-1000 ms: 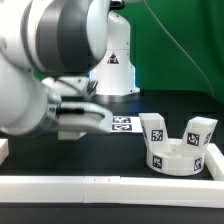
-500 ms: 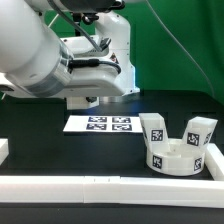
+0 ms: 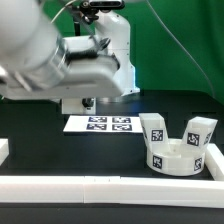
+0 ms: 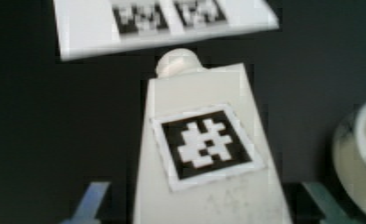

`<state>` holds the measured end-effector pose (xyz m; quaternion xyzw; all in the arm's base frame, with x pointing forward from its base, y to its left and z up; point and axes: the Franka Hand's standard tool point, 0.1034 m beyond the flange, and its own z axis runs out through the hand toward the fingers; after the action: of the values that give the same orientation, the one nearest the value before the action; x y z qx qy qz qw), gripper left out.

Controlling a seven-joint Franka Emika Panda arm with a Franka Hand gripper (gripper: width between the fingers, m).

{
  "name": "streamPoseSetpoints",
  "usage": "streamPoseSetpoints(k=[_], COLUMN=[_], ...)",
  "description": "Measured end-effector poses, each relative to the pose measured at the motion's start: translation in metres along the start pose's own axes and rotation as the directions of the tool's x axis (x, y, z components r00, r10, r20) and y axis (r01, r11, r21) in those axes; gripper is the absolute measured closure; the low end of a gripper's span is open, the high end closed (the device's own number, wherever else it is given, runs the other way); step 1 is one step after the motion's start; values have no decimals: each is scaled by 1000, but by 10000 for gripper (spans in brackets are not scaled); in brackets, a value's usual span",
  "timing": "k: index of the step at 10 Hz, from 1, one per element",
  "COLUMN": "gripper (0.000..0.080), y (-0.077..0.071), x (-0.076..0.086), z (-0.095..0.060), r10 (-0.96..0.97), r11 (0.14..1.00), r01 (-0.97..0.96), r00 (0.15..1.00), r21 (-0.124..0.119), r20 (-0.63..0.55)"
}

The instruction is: Assemble stool

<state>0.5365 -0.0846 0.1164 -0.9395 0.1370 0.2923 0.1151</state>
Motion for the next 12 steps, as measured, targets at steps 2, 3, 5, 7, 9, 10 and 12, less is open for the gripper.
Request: streamPoseSetpoints(k=[2,3,5,7,9,10,12], gripper=[472,472,472,472,472,472,472], y=[-6,-9,-6,-7,-15,-19,-27], x=[-8,-16,-7,-3,-16,-29,-50], z=[1,5,1,-2,-1,9,35], r10=[-8,-3,-5,-9,27,72,112], r11=[1000,1000,1000,999,999,997,993], r01=[7,2,-2,-10,-38,-61,-95], r00=[978,961,916,849,761,692,586], r21=[-6,-3,-17,-33,-2,41,69], r20=[-208,-275,-401,-528,-648,-718,-803])
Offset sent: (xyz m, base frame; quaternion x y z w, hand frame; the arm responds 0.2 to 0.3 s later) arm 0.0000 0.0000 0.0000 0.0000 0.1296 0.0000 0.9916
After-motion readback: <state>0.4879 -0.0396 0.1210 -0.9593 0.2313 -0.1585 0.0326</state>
